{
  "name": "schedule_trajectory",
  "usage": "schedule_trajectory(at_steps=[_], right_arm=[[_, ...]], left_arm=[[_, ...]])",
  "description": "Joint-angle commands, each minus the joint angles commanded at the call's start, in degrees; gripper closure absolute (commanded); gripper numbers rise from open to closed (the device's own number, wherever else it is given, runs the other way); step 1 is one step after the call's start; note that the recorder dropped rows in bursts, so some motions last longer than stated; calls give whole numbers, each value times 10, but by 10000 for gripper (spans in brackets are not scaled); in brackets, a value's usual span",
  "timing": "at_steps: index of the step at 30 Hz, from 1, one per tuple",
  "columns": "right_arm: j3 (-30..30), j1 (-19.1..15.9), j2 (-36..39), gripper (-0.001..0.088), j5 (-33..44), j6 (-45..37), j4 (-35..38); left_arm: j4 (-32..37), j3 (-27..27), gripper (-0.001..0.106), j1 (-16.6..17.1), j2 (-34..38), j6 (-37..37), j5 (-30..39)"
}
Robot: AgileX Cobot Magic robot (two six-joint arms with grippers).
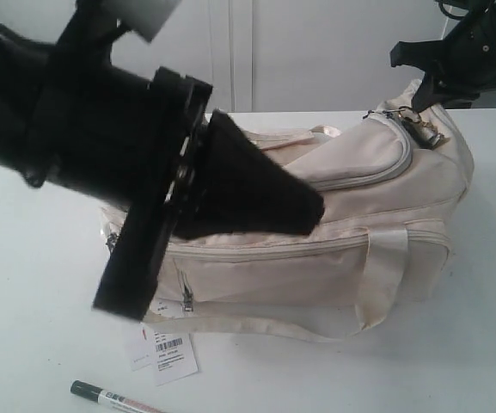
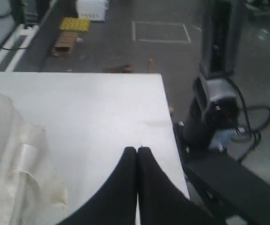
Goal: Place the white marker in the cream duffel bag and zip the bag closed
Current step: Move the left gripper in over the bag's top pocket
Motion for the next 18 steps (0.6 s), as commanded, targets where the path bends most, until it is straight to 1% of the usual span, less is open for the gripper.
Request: schedule_trajectory(at_steps=[4, 7, 8, 10, 12, 14, 16, 18], right_arm=[[0, 0, 0, 868, 0, 0, 0], [0, 0, 0, 868, 0, 0, 0], [0, 0, 0, 868, 0, 0, 0], [0, 0, 0, 868, 0, 0, 0], [0, 0, 0, 868, 0, 0, 0], [0, 0, 0, 868, 0, 0, 0], [0, 0, 0, 868, 0, 0, 0], [0, 0, 0, 868, 0, 0, 0]], left_arm=[[136, 0, 1053, 0, 0, -17, -22], [196, 0, 1053, 0, 0, -59, -90], [207, 0, 1053, 0, 0, -78, -120], [207, 0, 1053, 0, 0, -127, -187], [200, 0, 1053, 0, 0, -198, -264], [200, 0, 1053, 0, 0, -243, -317], [207, 0, 1053, 0, 2, -241, -357], [244, 0, 1053, 0, 6, -222, -381]])
